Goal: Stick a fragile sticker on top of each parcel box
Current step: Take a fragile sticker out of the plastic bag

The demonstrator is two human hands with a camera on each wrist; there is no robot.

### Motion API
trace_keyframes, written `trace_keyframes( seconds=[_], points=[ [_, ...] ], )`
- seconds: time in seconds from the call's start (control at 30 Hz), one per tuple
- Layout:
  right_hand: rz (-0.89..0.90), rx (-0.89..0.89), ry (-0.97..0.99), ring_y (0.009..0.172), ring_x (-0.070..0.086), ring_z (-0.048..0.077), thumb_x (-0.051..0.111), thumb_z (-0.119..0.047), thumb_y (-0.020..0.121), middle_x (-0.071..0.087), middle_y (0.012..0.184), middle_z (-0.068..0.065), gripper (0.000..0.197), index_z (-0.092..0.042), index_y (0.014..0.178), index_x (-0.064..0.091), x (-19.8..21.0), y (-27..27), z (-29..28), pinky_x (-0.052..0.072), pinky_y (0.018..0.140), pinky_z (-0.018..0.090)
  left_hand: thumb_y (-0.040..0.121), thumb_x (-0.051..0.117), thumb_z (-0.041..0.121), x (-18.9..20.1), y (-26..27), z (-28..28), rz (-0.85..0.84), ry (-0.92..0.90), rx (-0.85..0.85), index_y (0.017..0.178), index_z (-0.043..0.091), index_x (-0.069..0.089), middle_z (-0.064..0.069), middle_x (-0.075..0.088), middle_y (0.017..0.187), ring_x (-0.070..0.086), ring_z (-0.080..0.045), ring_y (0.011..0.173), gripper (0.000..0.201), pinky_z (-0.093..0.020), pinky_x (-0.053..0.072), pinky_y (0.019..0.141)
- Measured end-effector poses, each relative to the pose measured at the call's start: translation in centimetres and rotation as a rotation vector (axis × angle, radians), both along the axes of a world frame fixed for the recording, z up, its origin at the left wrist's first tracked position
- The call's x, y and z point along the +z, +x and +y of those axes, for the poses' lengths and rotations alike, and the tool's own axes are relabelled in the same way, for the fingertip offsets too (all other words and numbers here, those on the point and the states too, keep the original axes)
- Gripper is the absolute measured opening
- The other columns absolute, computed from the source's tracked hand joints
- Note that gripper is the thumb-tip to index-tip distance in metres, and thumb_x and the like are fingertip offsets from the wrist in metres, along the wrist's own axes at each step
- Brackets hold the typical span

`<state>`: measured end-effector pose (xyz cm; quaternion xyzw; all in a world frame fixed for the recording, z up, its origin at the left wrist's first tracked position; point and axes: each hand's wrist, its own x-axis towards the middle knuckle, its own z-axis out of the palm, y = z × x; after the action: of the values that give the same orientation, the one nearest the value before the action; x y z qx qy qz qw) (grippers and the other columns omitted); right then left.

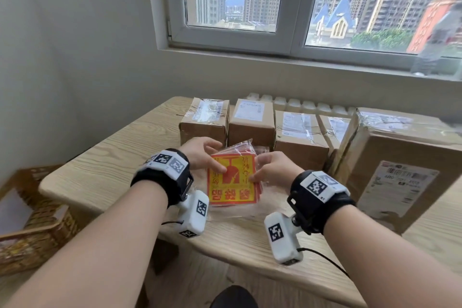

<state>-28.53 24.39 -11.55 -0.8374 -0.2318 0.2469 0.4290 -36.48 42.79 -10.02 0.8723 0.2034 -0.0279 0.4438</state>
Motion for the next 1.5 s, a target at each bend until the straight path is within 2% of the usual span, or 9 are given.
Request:
trace_keyframes(
  seconds=[0.17,0.43,0.6,0.73,0.9,1.03,1.17,1.37,1.5],
  points=[
    [0.02,0.0,0.13,0.097,0.068,0.029,0.066,0.002,0.082,0.07,0.096,0.015,0.017,-0.013,0.074,0.067,1.1,0.1,-1.0,0.054,0.091,0.045,0.082,0.071,0.026,2.0,0.4,-2.4,0.009,0.07,-0.142,0.098,0.018,0.069,0.0,0.072,0.093,0.068,-0.013,0.084,0.018,-0.022,0.051,0.064],
    [-0.03,-0.006,0.085,0.093,0.058,0.015,0.063,-0.055,0.082,0.067,0.104,0.002,0.047,-0.014,0.103,0.072,1.6,-0.5,-3.2,0.046,0.072,0.026,0.087,0.065,0.026,2.3,0.1,-1.7,-0.15,-0.101,0.053,0.087,0.018,0.067,-0.009,0.072,0.102,0.068,-0.025,0.095,0.008,-0.043,0.052,0.089],
    [0.026,-0.096,0.272,0.101,0.066,0.029,0.071,-0.041,0.069,0.069,0.11,0.015,0.042,-0.008,0.095,0.065,2.1,-0.6,-2.9,0.05,0.097,0.046,0.091,0.061,0.023,3.0,-0.3,-1.7,-0.232,-0.075,0.19,0.107,0.012,0.067,-0.008,0.071,0.102,0.066,-0.018,0.079,0.02,-0.025,0.05,0.059],
    [0.092,-0.151,0.423,0.07,0.066,0.025,0.072,-0.018,0.081,0.07,0.087,0.02,0.026,-0.006,0.098,0.057,2.7,-0.5,-3.2,0.056,0.08,0.045,0.094,0.056,0.025,3.3,-0.5,-1.0,-0.183,-0.071,0.282,0.095,0.011,0.065,-0.011,0.07,0.098,0.067,-0.025,0.085,0.016,-0.034,0.055,0.074],
    [-0.053,-0.331,0.395,0.044,0.05,0.009,0.069,-0.027,0.086,0.061,0.065,0.002,0.024,-0.013,0.104,0.059,2.5,0.4,-3.8,0.046,0.046,0.026,0.095,0.054,0.028,2.6,-0.9,0.8,-0.041,-0.056,0.349,0.11,0.004,0.06,-0.015,0.068,0.106,0.066,-0.03,0.099,0.029,-0.043,0.052,0.092],
    [-0.146,-0.463,0.295,0.081,0.067,0.024,0.061,-0.029,0.088,0.069,0.087,0.007,0.017,-0.015,0.097,0.063,1.3,1.8,-3.5,0.056,0.083,0.045,0.092,0.056,0.029,0.3,-1.0,2.7,-0.005,-0.232,0.353,0.115,-0.001,0.056,-0.019,0.068,0.11,0.066,-0.033,0.102,0.038,-0.049,0.049,0.096],
    [0.053,-0.262,0.172,0.117,0.056,0.023,0.051,-0.073,0.078,0.058,0.131,0.004,0.083,-0.011,0.131,0.054,-0.4,1.1,-3.0,0.042,0.103,0.042,0.095,0.051,0.025,-0.6,-0.9,3.0,-0.032,-0.382,0.339,0.112,-0.001,0.055,-0.021,0.067,0.112,0.064,-0.036,0.106,0.031,-0.053,0.046,0.098],
    [-0.023,-0.254,0.383,0.057,0.057,0.006,0.071,-0.026,0.084,0.066,0.074,0.001,0.011,-0.015,0.088,0.071,0.0,0.4,-3.8,0.047,0.057,0.02,0.094,0.055,0.021,-2.1,-0.4,3.5,-0.006,-0.189,0.394,0.087,0.003,0.058,-0.016,0.064,0.109,0.062,-0.03,0.103,0.019,-0.048,0.045,0.1],
    [0.034,-0.176,0.275,0.054,0.052,0.007,0.068,-0.027,0.084,0.065,0.066,0.0,0.02,-0.01,0.079,0.076,0.1,0.1,-3.9,0.043,0.058,0.02,0.092,0.06,0.025,-3.3,-0.2,3.6,0.083,-0.062,0.426,0.117,-0.008,0.058,-0.022,0.062,0.119,0.06,-0.035,0.111,0.041,-0.045,0.045,0.1]
  ],
)
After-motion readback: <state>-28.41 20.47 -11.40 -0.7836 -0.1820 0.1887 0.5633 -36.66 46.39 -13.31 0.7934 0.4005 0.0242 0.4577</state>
